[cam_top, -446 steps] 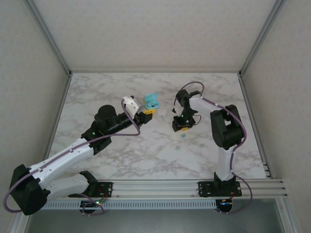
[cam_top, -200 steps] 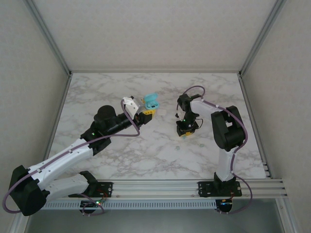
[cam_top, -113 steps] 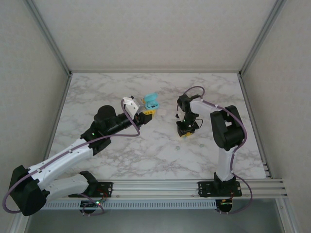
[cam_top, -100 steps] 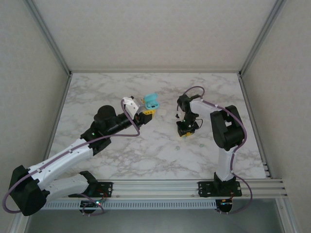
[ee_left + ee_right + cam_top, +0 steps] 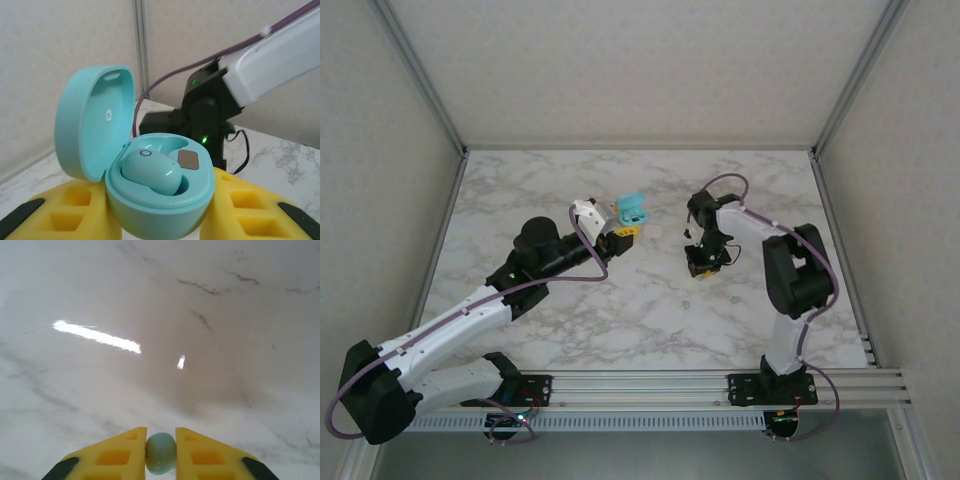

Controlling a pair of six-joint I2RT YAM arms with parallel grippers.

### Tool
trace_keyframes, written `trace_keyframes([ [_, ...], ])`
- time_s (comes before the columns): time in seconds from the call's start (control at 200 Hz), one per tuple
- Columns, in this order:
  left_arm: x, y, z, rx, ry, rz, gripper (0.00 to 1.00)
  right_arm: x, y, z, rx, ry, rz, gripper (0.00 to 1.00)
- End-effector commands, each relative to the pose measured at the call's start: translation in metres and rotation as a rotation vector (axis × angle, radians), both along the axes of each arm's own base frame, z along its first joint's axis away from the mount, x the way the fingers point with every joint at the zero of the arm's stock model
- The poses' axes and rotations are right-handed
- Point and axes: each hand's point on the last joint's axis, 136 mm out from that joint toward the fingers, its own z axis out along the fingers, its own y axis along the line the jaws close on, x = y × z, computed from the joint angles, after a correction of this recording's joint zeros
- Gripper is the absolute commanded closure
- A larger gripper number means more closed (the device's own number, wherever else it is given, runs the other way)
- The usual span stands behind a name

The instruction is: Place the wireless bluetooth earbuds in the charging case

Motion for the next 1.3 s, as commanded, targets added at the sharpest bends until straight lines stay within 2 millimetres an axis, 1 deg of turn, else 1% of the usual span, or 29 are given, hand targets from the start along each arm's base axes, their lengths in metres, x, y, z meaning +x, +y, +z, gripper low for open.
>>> trace_keyframes([
  [0.0,-0.001,0.000,0.005,-0.010,-0.017,0.007,0.79,0.004,0.019,0.074,0.228,-0.126,-0.085,0.82],
  [0.06,-0.001,0.000,0.004,-0.007,-0.017,0.008,0.79,0.003,0.031,0.114,0.369,-0.179,-0.108,0.82],
  [0.175,0.000,-0.002,0.003,-0.002,-0.022,-0.001,0.80,-0.008,0.056,0.193,0.642,-0.256,-0.091,0.82],
  [0.255,0.000,-0.006,0.003,-0.001,-0.026,-0.017,0.80,-0.017,0.068,0.241,0.798,-0.305,-0.067,0.81],
  [0.34,0.000,-0.010,0.002,0.002,-0.026,-0.034,0.80,-0.026,0.073,0.278,0.909,-0.351,-0.044,0.81],
  [0.38,0.000,-0.012,0.002,0.004,-0.028,-0.042,0.80,-0.032,0.076,0.292,0.958,-0.359,-0.019,0.81],
  [0.43,0.000,-0.014,0.003,0.001,-0.031,-0.050,0.80,-0.037,0.080,0.304,1.001,-0.363,0.001,0.81],
  [0.526,0.000,-0.017,0.004,-0.001,-0.031,-0.064,0.80,-0.044,0.088,0.318,1.063,-0.350,0.042,0.81],
  [0.726,-0.007,-0.025,0.010,-0.021,-0.034,-0.130,0.80,-0.046,0.101,0.321,1.097,-0.321,0.078,0.80],
  [0.946,-0.014,-0.029,0.016,-0.034,-0.038,-0.175,0.81,-0.042,0.106,0.311,1.075,-0.290,0.074,0.80],
  [1.296,-0.016,-0.033,0.019,-0.036,-0.032,-0.204,0.81,-0.042,0.112,0.316,1.099,-0.291,0.087,0.80],
])
